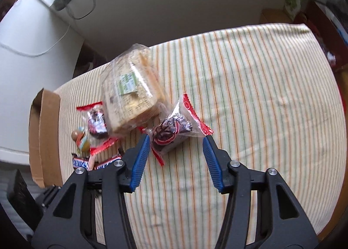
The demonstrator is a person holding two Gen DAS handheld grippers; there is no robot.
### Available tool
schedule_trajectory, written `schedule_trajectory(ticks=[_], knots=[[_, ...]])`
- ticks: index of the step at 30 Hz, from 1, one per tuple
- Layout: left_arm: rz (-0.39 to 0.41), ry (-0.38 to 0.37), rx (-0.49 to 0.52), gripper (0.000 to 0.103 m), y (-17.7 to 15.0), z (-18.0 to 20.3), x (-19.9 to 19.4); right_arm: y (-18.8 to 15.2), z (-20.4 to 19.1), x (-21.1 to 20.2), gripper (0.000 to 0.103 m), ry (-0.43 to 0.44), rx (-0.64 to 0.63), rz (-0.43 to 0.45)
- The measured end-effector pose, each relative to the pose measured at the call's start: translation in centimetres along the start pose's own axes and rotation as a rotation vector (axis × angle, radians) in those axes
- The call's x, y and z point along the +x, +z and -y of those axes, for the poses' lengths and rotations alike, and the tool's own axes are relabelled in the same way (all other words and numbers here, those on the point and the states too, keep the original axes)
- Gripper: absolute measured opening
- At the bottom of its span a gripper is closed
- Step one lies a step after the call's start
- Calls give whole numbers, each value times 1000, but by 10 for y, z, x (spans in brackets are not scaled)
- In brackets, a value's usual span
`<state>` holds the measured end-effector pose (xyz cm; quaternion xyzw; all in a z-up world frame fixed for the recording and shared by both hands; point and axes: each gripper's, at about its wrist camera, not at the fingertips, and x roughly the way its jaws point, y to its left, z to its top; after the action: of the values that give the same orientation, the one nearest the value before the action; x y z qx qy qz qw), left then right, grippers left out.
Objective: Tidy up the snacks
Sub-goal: 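Move both grippers back to the snack pile, right toward the red-wrapped bag, then grasp the red-wrapped chocolate bag with the right gripper while the left grasps a small clear packet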
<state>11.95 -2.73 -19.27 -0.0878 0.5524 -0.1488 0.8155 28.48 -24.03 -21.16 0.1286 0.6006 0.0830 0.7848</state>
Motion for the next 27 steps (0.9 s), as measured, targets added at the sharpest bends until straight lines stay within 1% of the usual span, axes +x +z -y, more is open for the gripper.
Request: schedule_trajectory(ticks=[2, 4, 6, 11, 13, 17, 20, 21, 22, 23, 24, 27], knots=[[-9, -16, -42, 44, 2, -7, 3, 3, 1, 5, 53, 9, 30, -10], [-11, -14, -49, 44, 4, -8, 6, 7, -1, 8, 53, 11, 37, -17], [-15, -5, -37, 44, 5, -7, 9, 9, -4, 12, 53, -5, 35, -20], [-7, 16, 49, 44, 5, 6, 12, 17, -6, 22, 53, -30, 60, -42], [-5, 32, 66, 41, 4, 9, 14, 20, -5, 27, 53, -32, 87, -58], [12, 29, 79, 28, 5, 14, 15, 24, -3, 36, 53, -66, 86, -86], [22, 25, 77, 24, 5, 13, 15, 24, -5, 42, 53, -80, 72, -97], [22, 23, 78, 23, 5, 13, 16, 23, -5, 43, 45, -85, 68, -95], [21, 19, 81, 23, 5, 13, 15, 22, -9, 47, 40, -85, 63, -99], [21, 18, 82, 22, 5, 12, 15, 21, -12, 50, 39, -86, 61, -104], [22, 16, 82, 21, 5, 12, 15, 20, -13, 50, 36, -85, 61, -102], [28, 10, 67, 20, 2, 7, 11, 18, -16, 52, 35, -85, 49, -97]])
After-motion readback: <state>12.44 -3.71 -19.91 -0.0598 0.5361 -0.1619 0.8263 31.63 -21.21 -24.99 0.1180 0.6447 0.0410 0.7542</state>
